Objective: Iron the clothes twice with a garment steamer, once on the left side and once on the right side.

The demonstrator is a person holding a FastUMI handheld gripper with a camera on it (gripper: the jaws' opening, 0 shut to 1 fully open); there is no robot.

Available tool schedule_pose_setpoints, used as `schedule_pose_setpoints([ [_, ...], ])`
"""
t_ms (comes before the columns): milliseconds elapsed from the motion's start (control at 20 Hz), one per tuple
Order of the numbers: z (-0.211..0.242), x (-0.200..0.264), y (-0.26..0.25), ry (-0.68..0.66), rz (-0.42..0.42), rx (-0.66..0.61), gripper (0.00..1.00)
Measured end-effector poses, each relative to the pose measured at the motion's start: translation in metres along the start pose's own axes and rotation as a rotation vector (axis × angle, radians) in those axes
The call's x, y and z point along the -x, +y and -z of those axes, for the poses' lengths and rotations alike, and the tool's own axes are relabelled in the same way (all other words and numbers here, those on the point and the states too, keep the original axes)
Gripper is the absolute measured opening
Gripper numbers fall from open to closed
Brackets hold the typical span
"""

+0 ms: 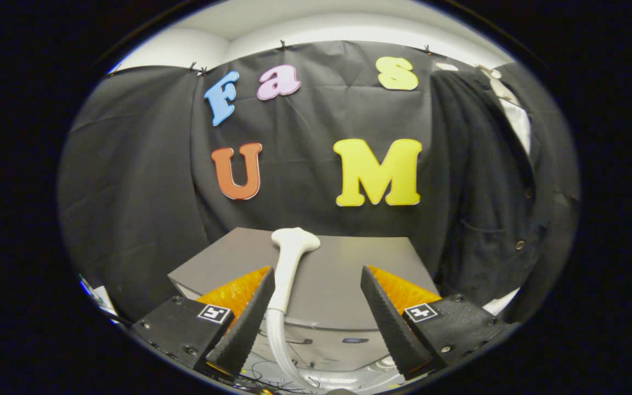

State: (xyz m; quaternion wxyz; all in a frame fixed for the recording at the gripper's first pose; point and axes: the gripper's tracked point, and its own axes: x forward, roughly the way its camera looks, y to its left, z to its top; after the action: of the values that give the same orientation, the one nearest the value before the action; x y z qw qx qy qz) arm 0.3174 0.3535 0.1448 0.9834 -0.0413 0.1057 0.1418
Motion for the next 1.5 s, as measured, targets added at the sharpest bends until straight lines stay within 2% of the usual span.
schedule_pose_setpoints([
  [400, 0.032, -0.102, 0.030, 0.178, -0.009, 0.043, 0.96],
  [600, 0.044, -0.126, 0.026, 0.260, 0.022, 0.030, 0.91],
  [650, 0.053, -0.131, 0.023, 0.284, 0.036, 0.024, 0.83],
  [800, 0.051, -0.130, 0.025, 0.303, 0.052, 0.004, 0.74],
  [900, 0.050, -0.130, 0.033, 0.307, 0.042, -0.020, 0.64],
  [950, 0.050, -0.129, 0.035, 0.311, 0.045, -0.029, 0.50],
  [1000, 0.050, -0.132, 0.036, 0.308, 0.041, -0.038, 0.46],
  [1150, 0.044, -0.127, 0.036, 0.290, 0.004, -0.073, 0.41],
  [1300, 0.025, -0.114, 0.029, 0.227, -0.001, -0.079, 0.40],
  [1500, 0.009, -0.047, 0.012, 0.139, -0.010, -0.101, 0.40],
])
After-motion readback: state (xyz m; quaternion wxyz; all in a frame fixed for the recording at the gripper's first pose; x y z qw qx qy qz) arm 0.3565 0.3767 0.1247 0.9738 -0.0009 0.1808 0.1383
